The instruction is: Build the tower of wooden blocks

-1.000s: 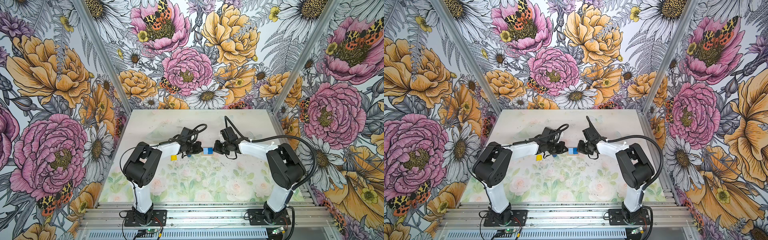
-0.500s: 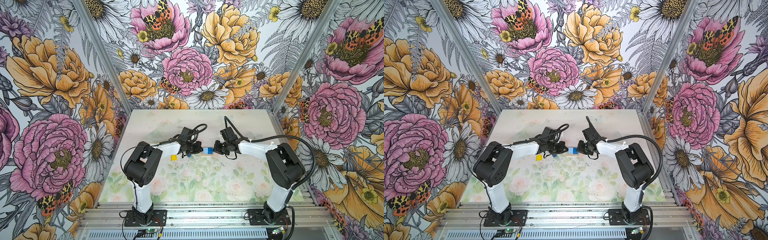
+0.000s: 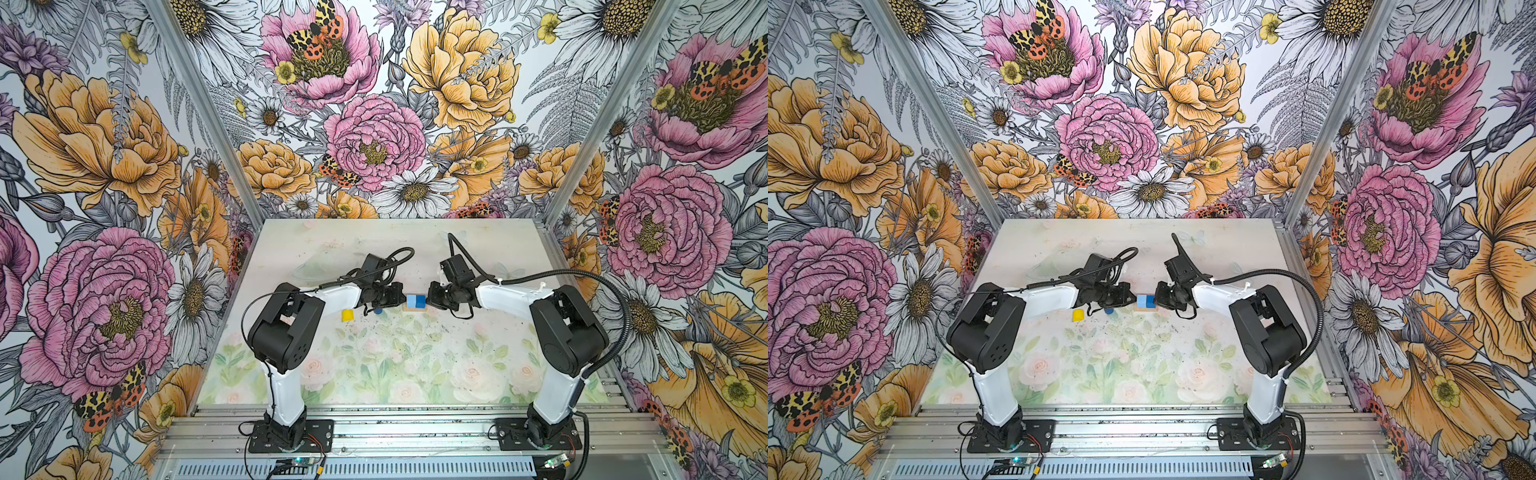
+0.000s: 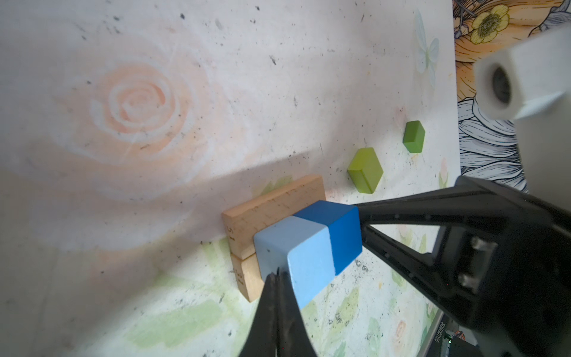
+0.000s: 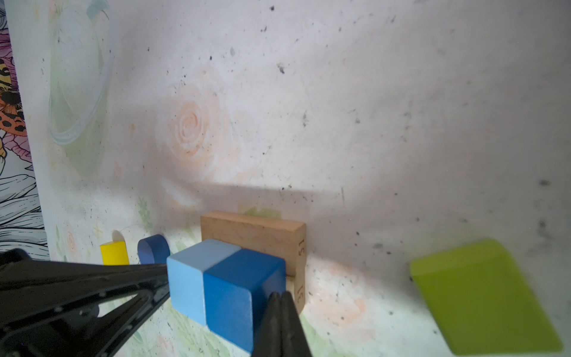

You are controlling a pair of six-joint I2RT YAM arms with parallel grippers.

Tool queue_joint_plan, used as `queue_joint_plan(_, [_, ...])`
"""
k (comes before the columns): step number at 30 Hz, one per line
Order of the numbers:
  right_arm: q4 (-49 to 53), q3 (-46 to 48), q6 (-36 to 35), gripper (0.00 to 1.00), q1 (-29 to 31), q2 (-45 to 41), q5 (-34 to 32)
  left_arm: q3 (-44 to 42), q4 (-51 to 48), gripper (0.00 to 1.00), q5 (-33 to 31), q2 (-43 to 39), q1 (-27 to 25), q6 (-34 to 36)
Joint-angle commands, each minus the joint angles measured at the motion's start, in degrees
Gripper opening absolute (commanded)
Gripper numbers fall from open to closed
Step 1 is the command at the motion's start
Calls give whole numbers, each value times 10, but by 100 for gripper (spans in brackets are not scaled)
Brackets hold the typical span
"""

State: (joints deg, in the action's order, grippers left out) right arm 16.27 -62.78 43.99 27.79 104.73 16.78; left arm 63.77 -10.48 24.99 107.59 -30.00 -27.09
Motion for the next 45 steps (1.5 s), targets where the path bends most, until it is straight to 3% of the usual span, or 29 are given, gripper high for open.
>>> queue_joint_plan(1, [-14, -16, 4, 0, 7, 8, 8, 11, 5, 0, 13, 3, -3, 2])
queue_joint_plan(45, [-13, -21, 5, 0, 4, 11, 7, 9, -12, 0, -4, -16, 2, 13])
